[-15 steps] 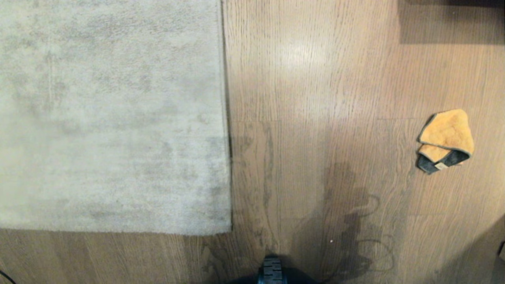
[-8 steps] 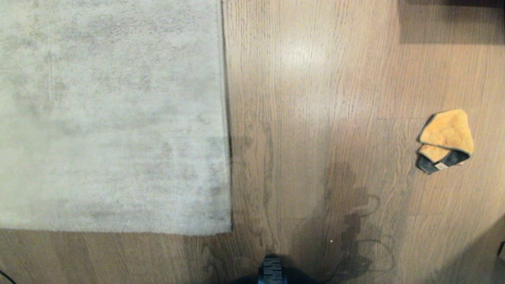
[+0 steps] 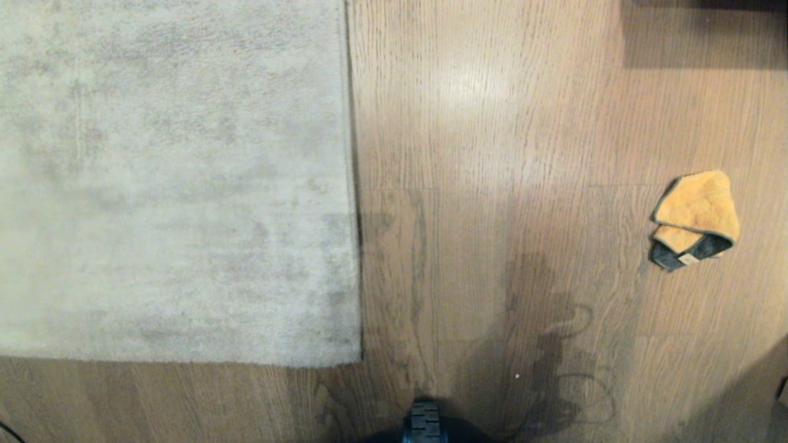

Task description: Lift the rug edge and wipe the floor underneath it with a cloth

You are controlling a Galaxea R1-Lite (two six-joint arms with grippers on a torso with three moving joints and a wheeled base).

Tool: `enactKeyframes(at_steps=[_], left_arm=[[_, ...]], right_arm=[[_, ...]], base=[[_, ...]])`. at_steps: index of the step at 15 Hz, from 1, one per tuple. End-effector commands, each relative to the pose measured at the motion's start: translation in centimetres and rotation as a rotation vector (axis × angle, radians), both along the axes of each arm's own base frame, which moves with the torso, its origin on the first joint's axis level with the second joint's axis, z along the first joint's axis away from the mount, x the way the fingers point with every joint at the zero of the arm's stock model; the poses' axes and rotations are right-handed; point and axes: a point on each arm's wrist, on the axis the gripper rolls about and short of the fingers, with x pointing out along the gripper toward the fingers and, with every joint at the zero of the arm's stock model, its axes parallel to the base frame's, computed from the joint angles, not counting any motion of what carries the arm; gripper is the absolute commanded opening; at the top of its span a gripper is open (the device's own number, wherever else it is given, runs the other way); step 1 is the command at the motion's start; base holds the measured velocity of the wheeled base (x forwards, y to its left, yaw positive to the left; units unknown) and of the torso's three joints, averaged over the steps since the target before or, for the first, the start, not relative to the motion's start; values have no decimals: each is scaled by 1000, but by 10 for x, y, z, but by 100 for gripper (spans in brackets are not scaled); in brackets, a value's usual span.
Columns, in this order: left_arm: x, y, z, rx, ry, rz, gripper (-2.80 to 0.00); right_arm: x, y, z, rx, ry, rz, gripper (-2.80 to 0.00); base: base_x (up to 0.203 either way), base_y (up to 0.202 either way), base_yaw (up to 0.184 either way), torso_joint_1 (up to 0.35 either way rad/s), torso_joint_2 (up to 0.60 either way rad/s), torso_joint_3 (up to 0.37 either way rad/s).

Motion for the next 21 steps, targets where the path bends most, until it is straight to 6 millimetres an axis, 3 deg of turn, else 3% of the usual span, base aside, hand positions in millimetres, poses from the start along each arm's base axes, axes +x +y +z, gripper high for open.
enactKeyframes(at_steps=[1,21], left_arm=[[0,0,0,0,0,0,-280],[0,0,0,0,0,0,-280]], right_arm=[[0,0,0,-1,4,0,-280],[0,0,0,-1,4,0,-280]], base=[[0,0,0,0,0,0],[0,0,0,0,0,0]])
